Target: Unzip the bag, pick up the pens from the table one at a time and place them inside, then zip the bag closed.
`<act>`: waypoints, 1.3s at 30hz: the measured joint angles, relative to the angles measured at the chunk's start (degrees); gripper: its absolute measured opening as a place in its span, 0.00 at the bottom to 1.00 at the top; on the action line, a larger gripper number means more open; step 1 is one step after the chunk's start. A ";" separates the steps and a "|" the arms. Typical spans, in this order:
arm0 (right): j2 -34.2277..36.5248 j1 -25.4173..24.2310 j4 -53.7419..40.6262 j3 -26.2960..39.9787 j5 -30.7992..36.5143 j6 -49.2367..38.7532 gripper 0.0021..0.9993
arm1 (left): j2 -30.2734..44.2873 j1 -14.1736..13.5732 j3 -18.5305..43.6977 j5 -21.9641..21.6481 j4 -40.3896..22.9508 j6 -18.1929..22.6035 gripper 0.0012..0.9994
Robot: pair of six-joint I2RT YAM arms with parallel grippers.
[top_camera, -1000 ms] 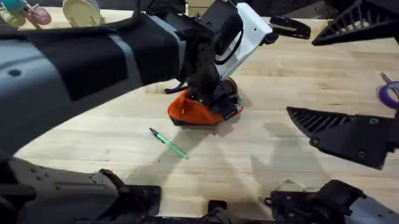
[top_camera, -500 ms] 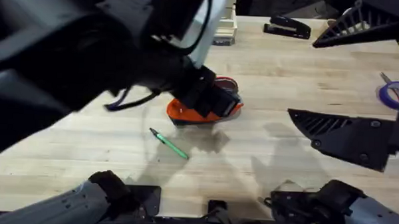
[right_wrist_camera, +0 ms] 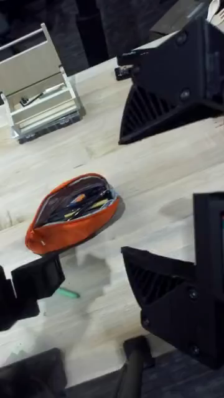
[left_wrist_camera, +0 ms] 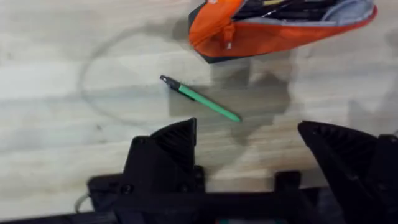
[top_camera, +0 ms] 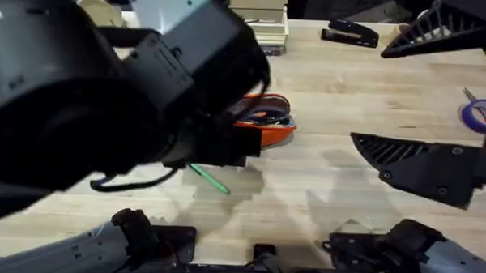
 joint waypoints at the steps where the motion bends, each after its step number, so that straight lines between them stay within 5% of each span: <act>1: 0.01 0.00 0.01 0.00 0.00 0.00 1.00 | 0.00 -1.18 0.00 -1.06 -0.45 -3.09 1.00; 9: 0.01 0.00 0.01 0.00 0.00 0.00 1.00 | 0.00 -6.67 -0.25 -5.98 -2.74 -26.81 1.00; 14: -0.01 0.00 0.01 0.00 0.00 -0.02 1.00 | 0.00 -6.94 -0.48 -5.66 -2.98 -35.40 1.00; 27: 0.00 0.00 0.02 0.00 0.00 -0.07 1.00 | 1.53 -6.94 -4.17 -3.99 -1.27 -46.24 0.99; 39: 0.01 0.00 0.03 0.00 0.00 -0.07 1.00 | 12.96 -6.94 -7.72 -3.77 0.50 -48.02 0.99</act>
